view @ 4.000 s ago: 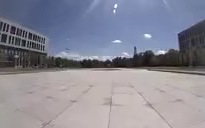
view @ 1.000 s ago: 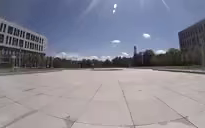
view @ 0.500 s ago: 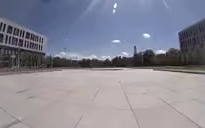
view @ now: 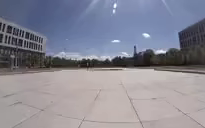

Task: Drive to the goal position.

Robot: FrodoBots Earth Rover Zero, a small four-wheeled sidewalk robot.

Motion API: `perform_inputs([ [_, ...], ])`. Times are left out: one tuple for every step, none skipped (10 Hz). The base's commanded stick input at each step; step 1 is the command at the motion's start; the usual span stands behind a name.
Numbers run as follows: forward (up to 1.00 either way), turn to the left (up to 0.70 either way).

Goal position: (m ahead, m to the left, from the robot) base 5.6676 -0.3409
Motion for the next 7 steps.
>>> perform_inputs([
  [0.70,0.00],
  [0.70,0.00],
  [0.70,0.00],
  [0.70,0.00],
  [0.70,0.00],
  [0.70,0.00],
  [0.70,0.00],
])
